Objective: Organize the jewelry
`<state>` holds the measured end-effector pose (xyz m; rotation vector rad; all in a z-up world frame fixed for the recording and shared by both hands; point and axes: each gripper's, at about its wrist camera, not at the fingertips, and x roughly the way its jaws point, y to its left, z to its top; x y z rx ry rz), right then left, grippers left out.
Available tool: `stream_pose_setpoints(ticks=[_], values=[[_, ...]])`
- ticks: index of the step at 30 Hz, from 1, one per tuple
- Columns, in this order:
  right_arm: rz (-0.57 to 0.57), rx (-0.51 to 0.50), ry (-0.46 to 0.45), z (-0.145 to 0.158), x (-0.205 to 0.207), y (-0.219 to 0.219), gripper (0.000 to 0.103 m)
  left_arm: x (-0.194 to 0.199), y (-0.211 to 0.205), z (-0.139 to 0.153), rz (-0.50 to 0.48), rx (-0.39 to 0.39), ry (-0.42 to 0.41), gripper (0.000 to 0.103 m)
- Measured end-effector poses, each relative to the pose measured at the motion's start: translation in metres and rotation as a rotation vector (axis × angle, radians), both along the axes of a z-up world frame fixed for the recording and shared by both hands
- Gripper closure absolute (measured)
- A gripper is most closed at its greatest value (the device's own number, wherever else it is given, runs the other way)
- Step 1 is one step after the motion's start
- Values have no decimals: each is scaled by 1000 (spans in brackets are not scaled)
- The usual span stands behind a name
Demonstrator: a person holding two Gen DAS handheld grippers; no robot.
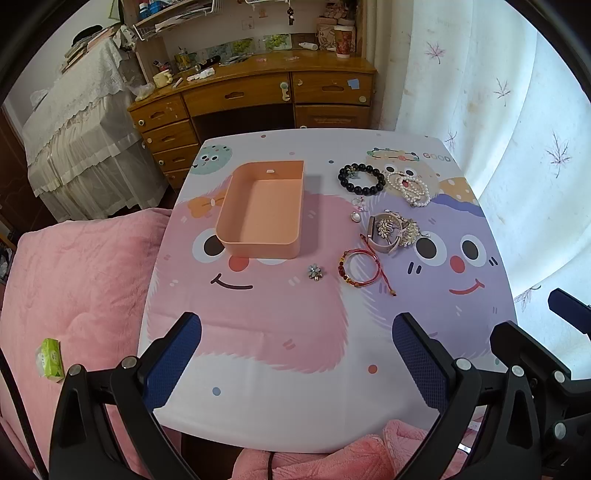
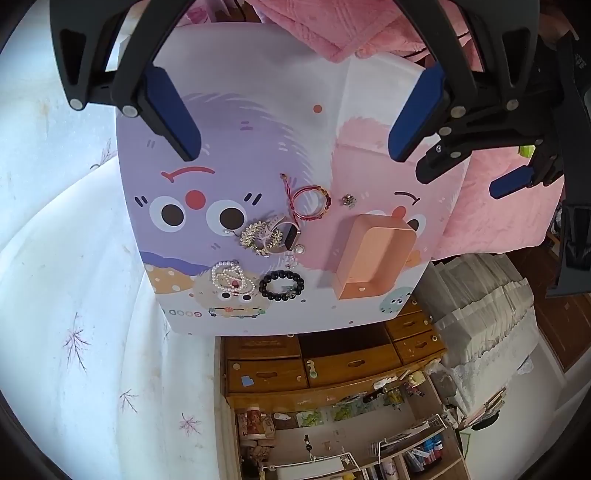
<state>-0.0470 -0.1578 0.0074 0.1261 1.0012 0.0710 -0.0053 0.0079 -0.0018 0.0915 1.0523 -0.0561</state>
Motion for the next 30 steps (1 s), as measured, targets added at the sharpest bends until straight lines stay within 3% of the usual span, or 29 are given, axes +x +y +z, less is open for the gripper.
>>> stream_pose_setpoints(ticks=[30], values=[[29, -18, -52, 8, 3, 3, 1, 2, -6, -2, 26, 1, -43, 1]])
